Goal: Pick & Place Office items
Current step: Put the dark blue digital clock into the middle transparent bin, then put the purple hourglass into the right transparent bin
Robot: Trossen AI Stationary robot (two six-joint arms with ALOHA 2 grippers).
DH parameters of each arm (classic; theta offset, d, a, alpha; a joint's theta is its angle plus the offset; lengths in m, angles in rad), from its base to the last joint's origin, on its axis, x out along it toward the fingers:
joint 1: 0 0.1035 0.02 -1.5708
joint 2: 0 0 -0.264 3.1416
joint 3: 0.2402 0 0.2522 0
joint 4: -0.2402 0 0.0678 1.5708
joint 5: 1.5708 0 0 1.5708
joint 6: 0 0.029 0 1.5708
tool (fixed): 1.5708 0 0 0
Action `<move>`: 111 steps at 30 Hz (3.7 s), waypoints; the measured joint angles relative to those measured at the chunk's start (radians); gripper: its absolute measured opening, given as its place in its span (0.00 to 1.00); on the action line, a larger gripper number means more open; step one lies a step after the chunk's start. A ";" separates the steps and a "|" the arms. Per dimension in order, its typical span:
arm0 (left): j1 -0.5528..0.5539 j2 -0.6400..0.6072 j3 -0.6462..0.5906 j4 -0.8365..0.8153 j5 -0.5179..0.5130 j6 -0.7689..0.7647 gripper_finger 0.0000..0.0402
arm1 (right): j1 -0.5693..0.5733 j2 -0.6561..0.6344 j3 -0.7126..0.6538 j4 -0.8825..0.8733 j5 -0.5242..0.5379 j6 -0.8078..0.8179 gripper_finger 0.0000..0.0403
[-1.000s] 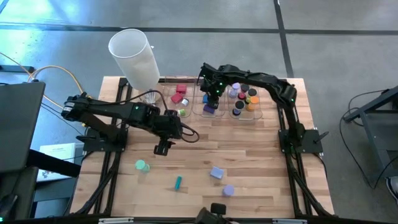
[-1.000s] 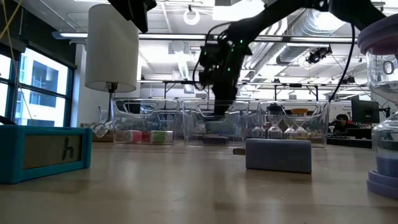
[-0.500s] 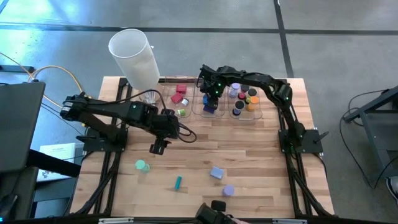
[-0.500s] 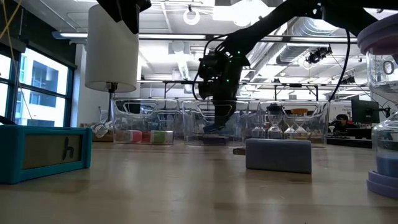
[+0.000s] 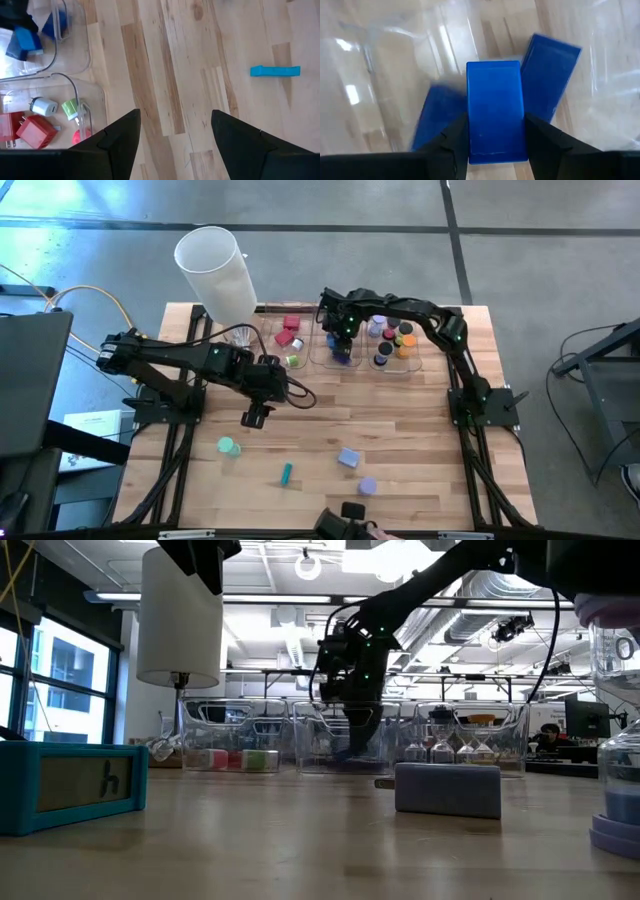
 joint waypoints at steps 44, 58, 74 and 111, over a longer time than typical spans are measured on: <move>-0.295 -0.010 0.000 -0.052 -0.080 -0.338 0.58 | 0.405 -0.617 0.001 -0.150 -0.250 0.536 0.79; -0.388 -0.009 0.000 0.119 -0.125 -0.267 0.58 | 0.851 -0.600 0.000 -0.148 -0.102 1.132 0.79; -0.388 -0.009 -0.092 0.265 -0.120 -0.289 0.58 | 1.201 -0.456 0.000 -0.114 0.298 1.631 0.79; -0.455 -0.008 -0.172 0.362 -0.112 -0.258 0.58 | 1.152 -0.236 0.000 -0.190 0.151 1.751 0.70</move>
